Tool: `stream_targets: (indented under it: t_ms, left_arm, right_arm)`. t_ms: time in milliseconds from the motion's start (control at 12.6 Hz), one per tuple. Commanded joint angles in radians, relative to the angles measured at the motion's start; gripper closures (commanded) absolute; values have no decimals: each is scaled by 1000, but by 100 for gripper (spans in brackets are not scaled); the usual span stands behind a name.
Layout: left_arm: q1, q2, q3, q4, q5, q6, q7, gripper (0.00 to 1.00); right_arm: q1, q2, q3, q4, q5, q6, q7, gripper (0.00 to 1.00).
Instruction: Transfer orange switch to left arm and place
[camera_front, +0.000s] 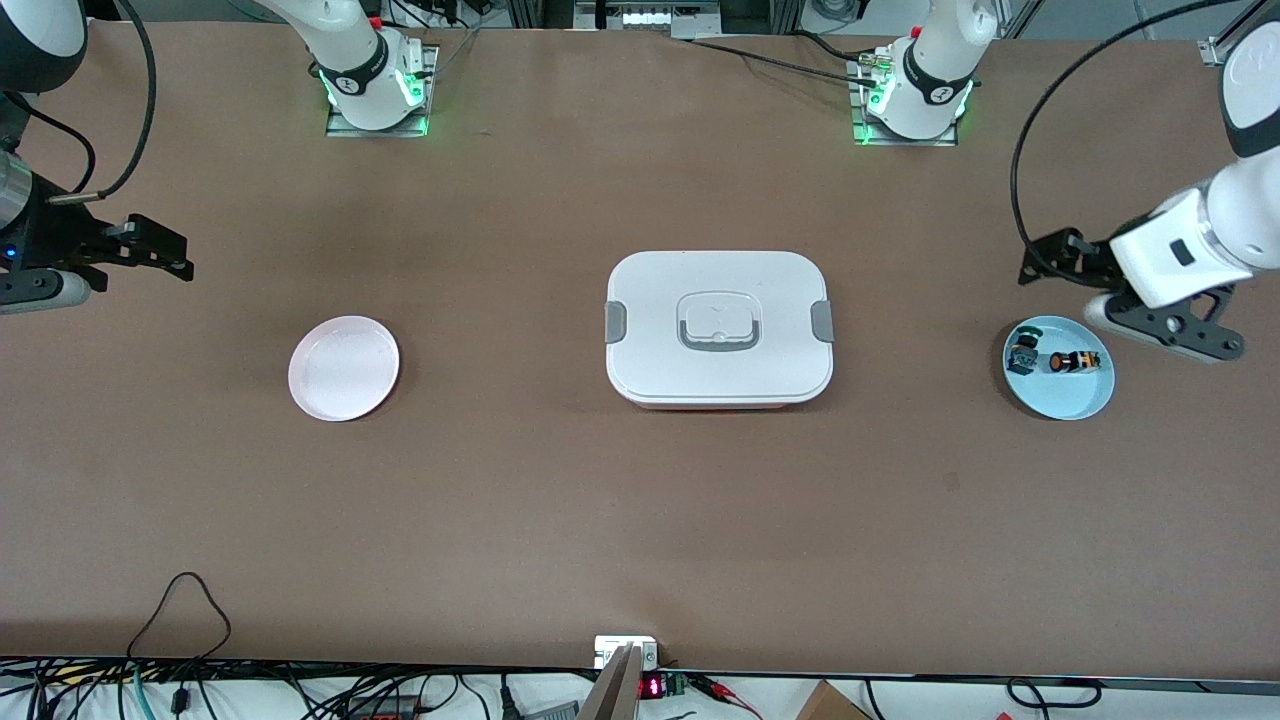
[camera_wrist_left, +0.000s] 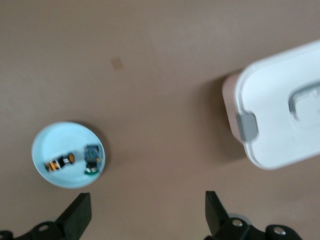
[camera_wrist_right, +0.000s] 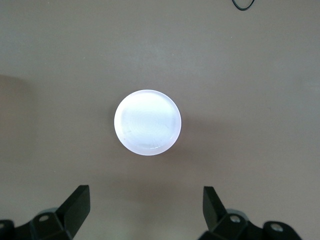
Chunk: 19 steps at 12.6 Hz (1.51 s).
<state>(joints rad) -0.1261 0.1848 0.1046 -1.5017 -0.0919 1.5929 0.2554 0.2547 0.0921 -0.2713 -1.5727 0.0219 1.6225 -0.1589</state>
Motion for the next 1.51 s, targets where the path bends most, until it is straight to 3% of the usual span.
stream_targets:
  t_ms: [0, 318, 476, 715, 953, 1429]
  left_arm:
    - [11, -1, 1, 3, -16, 97, -16, 0]
    - [16, -54, 3, 32, -5, 1, -34, 0]
    - [43, -56, 0, 20, 56, 18, -103, 0]
    - [72, -67, -13, 17, 46, -33, -279, 0]
    - [54, -94, -60, 25, 55, -50, -271, 0]
    - [72, -254, -79, -159, 57, -50, -269, 0]
  right_arm:
    - [-3, -6, 3, 7, 13, -4, 1, 0]
    - [-3, -6, 3, 7, 13, -7, 2, 0]
    - [-5, -6, 3, 5, 13, -9, 1, 0]
    - [-5, -6, 3, 7, 13, -9, 1, 0]
    - [-5, -6, 3, 7, 13, -9, 1, 0]
    - [-5, -6, 3, 7, 13, -10, 1, 0]
